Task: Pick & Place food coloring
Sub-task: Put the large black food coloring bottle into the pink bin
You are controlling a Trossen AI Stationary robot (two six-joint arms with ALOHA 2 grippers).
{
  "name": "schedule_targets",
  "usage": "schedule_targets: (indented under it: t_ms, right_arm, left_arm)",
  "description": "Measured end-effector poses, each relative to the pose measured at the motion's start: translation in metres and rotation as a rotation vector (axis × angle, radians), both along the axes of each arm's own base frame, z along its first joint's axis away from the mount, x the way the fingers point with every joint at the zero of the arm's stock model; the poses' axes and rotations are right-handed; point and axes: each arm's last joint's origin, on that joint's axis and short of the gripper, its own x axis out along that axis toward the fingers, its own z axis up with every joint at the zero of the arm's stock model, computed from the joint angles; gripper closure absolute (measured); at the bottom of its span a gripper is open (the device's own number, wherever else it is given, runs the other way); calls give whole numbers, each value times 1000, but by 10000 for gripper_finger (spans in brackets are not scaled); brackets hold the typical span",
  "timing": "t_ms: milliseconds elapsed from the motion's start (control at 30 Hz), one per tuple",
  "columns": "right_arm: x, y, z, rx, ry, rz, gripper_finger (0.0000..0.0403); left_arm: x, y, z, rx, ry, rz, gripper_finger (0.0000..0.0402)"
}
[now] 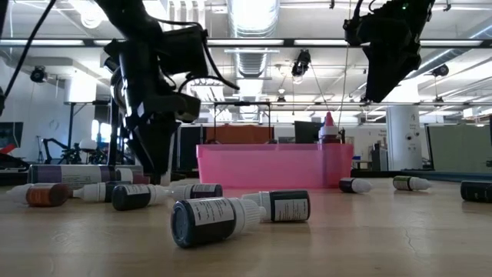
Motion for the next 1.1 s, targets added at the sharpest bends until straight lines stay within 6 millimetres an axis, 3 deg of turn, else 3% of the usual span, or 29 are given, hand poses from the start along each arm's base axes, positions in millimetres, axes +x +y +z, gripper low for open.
schedule_targets:
  t_ms: [433, 800, 967, 1100]
  right_arm:
    - [0, 0, 0, 5, -5, -16, 189]
    - [0, 0, 0, -10, -7, -21, 189]
    - [0, -1, 0, -10, -8, -21, 189]
    - [0, -1, 0, -11, -11, -21, 189]
  left_arm:
    - [10, 2, -13, 5, 9, 5, 187]
    - [8, 2, -13, 19, 34, 4, 310]
    - [6, 2, -2, 21, -13, 31, 327]
    - [-1, 1, 23, 71, -103, 84, 326]
